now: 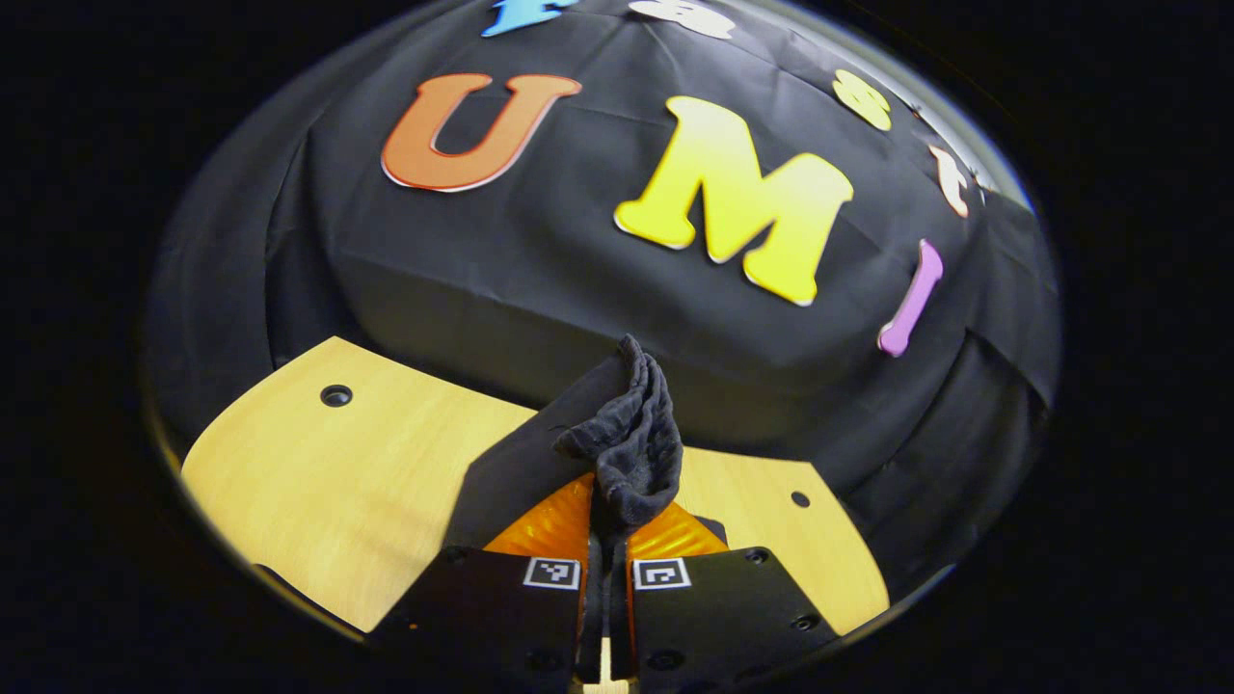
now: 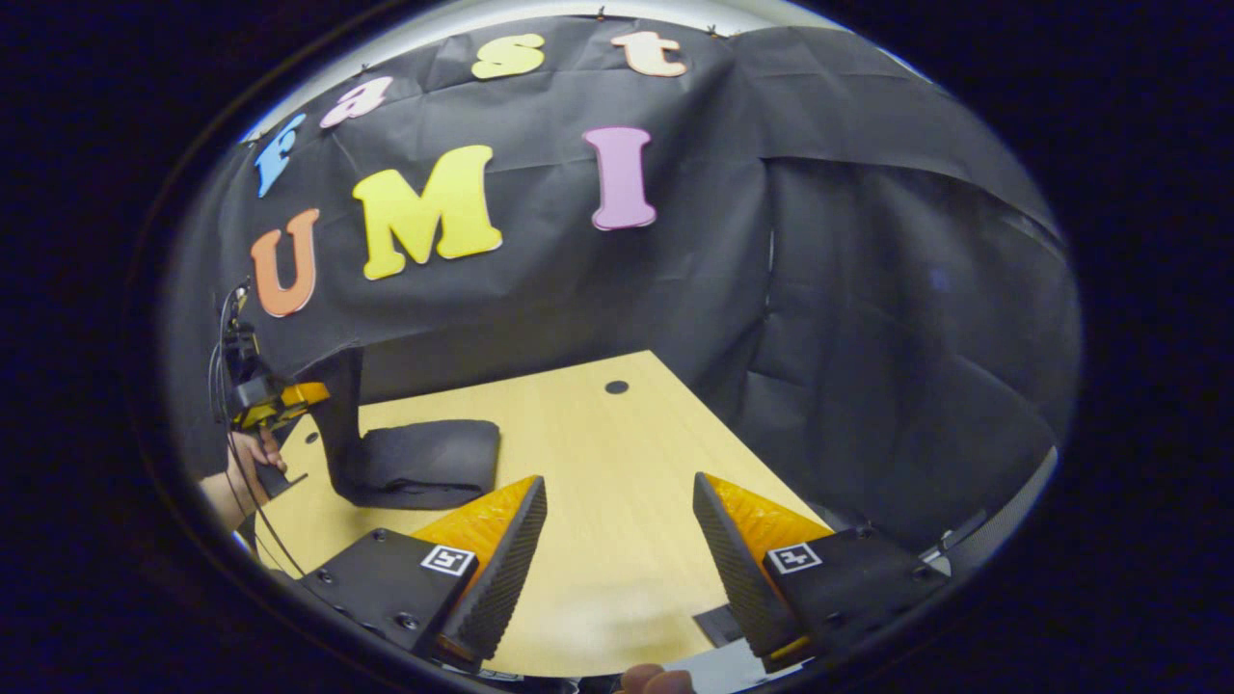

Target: Grasp the waist and the cuffs of the jeans and fold them to make the two legs overlap; first hold the waist and fold one-third of the jeans toward the cuffs, then hold the cuffs and fold the remaining one-third in the same direction to finish folding.

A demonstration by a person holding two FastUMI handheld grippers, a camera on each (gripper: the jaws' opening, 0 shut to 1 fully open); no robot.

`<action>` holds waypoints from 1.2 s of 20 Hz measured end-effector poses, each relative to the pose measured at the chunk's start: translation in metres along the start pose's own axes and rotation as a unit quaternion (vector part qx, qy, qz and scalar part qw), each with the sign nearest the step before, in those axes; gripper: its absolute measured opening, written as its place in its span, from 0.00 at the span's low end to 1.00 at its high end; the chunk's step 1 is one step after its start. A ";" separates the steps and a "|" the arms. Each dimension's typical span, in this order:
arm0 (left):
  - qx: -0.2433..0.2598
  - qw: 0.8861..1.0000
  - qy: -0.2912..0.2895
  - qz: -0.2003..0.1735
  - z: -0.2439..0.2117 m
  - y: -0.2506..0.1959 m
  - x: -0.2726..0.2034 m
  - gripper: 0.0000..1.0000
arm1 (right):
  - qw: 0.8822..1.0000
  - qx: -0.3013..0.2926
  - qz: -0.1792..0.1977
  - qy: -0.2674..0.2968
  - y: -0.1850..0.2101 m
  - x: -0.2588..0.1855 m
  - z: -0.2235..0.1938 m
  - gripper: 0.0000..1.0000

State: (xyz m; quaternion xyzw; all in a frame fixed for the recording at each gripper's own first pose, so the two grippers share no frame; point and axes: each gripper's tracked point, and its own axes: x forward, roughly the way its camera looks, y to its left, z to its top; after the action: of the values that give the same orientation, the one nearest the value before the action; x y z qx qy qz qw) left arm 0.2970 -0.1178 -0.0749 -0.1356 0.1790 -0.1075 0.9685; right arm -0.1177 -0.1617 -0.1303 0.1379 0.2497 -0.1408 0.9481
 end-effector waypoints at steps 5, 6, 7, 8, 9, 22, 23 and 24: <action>0.034 0.997 0.072 0.003 -0.100 -0.033 0.034 0.08 | 0.999 0.001 -0.036 0.033 -0.036 -0.004 -0.025 0.94; 0.033 0.996 0.085 0.011 -0.116 -0.031 0.040 0.08 | 0.999 0.000 -0.040 0.036 -0.041 -0.004 -0.026 0.94; 0.032 0.995 0.097 0.018 -0.131 -0.027 0.047 0.08 | 0.998 -0.001 -0.043 0.038 -0.044 -0.004 -0.027 0.92; 0.033 0.994 0.104 0.024 -0.142 -0.025 0.052 0.08 | 0.998 -0.004 -0.045 0.042 -0.046 -0.002 -0.029 0.94; 0.036 0.993 0.109 0.030 -0.152 -0.024 0.057 0.10 | 0.998 -0.009 -0.044 0.047 -0.047 -0.001 -0.033 0.94; 0.038 0.991 0.119 0.049 -0.140 -0.036 0.018 0.99 | 0.998 -0.040 0.029 0.031 0.008 0.034 -0.002 0.94; 0.033 0.993 0.108 0.044 -0.128 -0.038 0.011 1.00 | 0.998 -0.044 0.040 0.024 0.018 0.036 0.005 0.94; 0.031 0.994 0.093 0.038 -0.112 -0.039 0.002 1.00 | 0.997 -0.048 0.051 0.016 0.029 0.037 0.012 0.94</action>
State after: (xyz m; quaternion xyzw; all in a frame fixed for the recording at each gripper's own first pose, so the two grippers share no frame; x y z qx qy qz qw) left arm 0.2507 -0.1800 -0.1646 -0.0876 0.2703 -0.0881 0.9547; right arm -0.0718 -0.1459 -0.1335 0.1072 0.2634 -0.0776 0.9556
